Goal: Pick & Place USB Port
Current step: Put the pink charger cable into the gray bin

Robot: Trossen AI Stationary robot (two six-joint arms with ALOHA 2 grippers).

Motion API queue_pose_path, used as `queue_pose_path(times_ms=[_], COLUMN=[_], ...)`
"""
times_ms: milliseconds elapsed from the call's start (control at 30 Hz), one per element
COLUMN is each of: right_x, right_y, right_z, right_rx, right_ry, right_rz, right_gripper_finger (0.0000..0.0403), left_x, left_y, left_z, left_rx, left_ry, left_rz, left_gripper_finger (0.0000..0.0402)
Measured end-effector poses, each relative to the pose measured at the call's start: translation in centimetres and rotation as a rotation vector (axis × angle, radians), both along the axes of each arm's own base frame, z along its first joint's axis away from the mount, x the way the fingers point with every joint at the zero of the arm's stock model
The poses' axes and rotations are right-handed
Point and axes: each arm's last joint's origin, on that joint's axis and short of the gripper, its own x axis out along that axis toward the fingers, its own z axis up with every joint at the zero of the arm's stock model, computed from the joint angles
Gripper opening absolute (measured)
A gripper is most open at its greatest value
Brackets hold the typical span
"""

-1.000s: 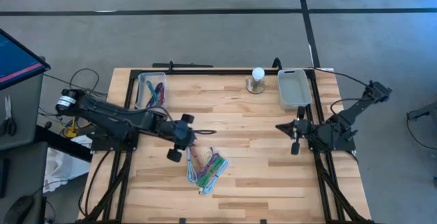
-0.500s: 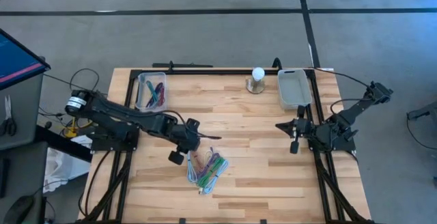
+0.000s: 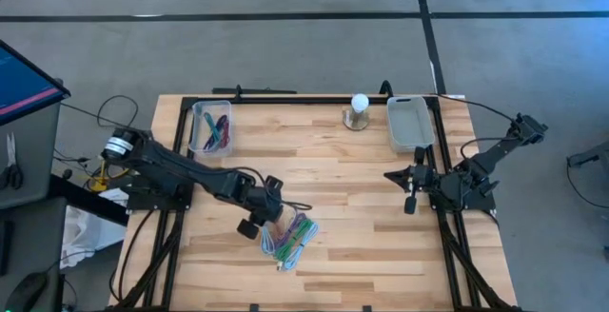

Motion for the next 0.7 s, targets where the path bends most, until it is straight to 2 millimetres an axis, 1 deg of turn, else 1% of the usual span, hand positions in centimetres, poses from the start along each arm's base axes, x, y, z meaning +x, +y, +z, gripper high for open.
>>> queue_pose_path(times_ms=[133, 233, 400, 567, 700], right_x=[0.0, 0.0, 0.0, 0.0, 0.0], right_y=[0.0, 0.0, 0.0, 0.0, 0.0], right_z=[0.0, 0.0, 0.0, 0.0, 0.0], right_rx=[0.000, 0.000, 0.000, 0.001, 0.001], right_ry=[0.000, 0.000, 0.000, -0.001, -0.001], right_rz=[0.000, 0.000, 0.000, 0.000, 0.000], right_gripper_finger=[0.0001, 0.0001, 0.0001, 0.0001, 0.0001], left_x=[0.3, 0.6, 0.9, 1.2, 1.7], left_y=[-0.3, -0.5, -0.7, -0.7, -0.8], left_z=[-1.2, -2.2, -3.8, -4.9, -5.5], left_rx=[0.005, -0.030, -0.036, -0.027, -0.026], left_ry=[0.037, 0.080, 0.134, 0.161, 0.143], left_rz=[-0.005, 0.010, 0.008, 0.013, 0.044], left_gripper_finger=[0.0171, 0.0171, 0.0166, 0.0159, 0.0148])
